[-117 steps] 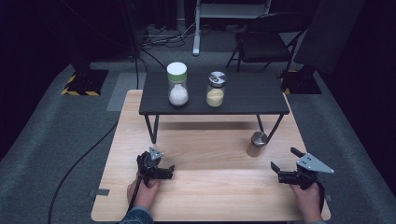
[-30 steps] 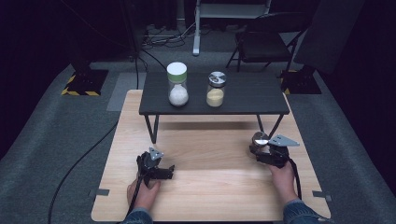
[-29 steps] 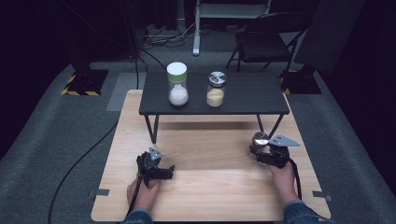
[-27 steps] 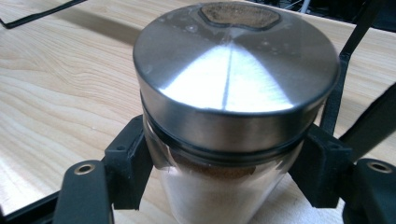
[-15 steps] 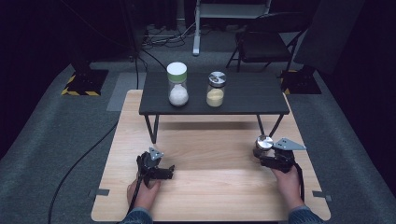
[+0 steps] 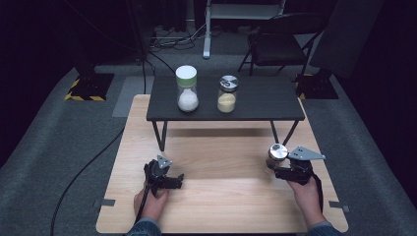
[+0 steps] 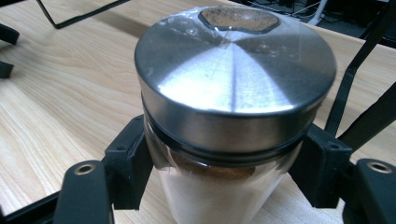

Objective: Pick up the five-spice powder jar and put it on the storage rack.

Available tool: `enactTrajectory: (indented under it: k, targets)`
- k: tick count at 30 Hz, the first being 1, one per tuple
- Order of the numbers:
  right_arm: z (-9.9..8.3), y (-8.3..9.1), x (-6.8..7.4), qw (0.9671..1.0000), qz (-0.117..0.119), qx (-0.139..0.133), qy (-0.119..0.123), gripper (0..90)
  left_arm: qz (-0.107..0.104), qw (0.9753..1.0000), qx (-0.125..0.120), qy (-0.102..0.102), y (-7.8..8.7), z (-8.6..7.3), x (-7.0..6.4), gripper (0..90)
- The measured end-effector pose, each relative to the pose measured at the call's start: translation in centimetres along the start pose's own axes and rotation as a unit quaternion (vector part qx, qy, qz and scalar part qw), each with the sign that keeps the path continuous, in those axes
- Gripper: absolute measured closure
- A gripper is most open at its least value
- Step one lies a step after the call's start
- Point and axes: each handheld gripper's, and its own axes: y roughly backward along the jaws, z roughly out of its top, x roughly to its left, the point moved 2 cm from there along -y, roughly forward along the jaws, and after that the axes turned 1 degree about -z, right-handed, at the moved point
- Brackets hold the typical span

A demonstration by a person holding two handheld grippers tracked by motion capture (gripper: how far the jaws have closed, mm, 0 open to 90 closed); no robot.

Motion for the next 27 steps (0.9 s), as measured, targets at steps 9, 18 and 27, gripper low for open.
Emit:
enactTrajectory:
  k: [9, 18, 27]
  targets:
    - [1.5, 0.9, -0.3, 0.9999, 0.005, -0.006, -0.012, 30.2, 0.000, 1.0000, 0.000, 0.000, 0.0, 0.0, 0.0, 0.7]
    - [3.8, 1.6, -0.4, 0.9999, 0.006, -0.011, -0.007, 30.2, 0.000, 1.0000, 0.000, 0.000, 0.0, 0.0, 0.0, 0.7]
    - [6.6, 2.4, -0.5, 0.9999, 0.001, -0.015, 0.000, 30.2, 0.000, 1.0000, 0.000, 0.000, 0.0, 0.0, 0.0, 0.7]
